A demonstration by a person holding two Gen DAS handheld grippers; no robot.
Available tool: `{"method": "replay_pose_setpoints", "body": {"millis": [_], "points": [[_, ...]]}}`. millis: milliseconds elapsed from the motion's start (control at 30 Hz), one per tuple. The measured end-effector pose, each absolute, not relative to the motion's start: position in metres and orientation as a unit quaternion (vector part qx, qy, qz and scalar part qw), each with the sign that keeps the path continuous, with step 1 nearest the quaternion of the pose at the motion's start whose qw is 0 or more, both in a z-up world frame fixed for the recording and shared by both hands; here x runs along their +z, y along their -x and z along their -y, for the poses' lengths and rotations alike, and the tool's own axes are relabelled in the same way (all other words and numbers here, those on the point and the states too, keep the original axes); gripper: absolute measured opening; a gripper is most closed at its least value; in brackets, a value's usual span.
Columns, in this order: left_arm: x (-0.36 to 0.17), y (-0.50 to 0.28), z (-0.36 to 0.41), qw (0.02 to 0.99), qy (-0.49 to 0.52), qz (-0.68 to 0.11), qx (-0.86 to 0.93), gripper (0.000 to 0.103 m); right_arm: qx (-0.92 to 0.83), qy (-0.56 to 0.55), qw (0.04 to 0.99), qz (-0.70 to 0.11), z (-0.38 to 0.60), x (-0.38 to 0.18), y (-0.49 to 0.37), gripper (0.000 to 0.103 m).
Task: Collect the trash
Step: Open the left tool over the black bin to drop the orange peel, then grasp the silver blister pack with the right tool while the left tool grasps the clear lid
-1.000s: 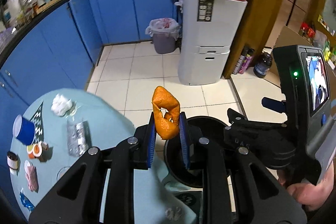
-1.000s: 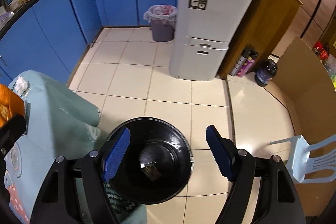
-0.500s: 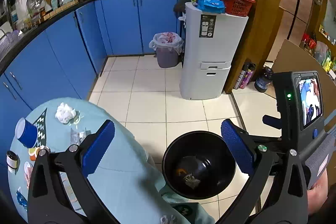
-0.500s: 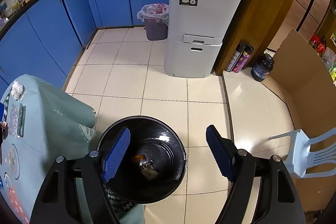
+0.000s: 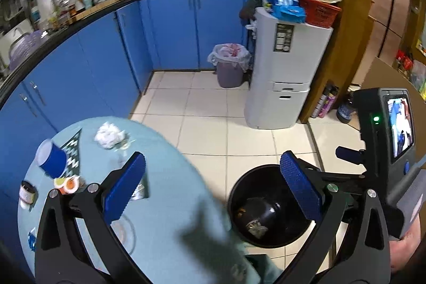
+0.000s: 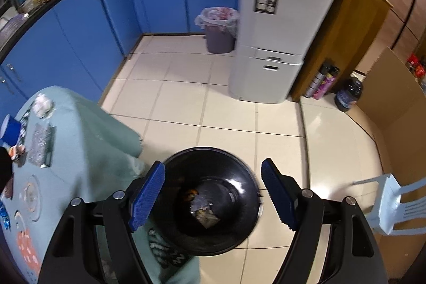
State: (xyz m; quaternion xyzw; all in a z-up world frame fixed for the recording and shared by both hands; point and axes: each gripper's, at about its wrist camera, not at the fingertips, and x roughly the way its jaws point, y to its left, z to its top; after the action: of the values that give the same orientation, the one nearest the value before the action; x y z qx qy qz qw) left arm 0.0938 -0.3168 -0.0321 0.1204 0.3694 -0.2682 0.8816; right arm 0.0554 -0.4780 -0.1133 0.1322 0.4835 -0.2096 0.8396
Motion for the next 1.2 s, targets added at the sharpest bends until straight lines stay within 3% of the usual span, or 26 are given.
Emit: {"method": "replay_pose_setpoints", "body": {"millis": [800, 1033, 1200], "points": [[-0.066, -0.131, 0.174, 0.887, -0.053, -0.439, -0.136, 0.099, -0.078, -0.061, 0.859, -0.502, 0.359, -0.112, -0.115, 0.073], [-0.094, -0.138, 0.155, 0.868, -0.043, -0.479, -0.120, 0.091, -0.028, -0.066, 0.860, -0.505, 0.337, -0.112, -0.140, 0.073], [-0.120, -0.143, 0.150, 0.852, -0.044, -0.509, -0.114, 0.084, 0.018, -0.073, 0.849, -0.523, 0.324, -0.120, -0.162, 0.057]]}}
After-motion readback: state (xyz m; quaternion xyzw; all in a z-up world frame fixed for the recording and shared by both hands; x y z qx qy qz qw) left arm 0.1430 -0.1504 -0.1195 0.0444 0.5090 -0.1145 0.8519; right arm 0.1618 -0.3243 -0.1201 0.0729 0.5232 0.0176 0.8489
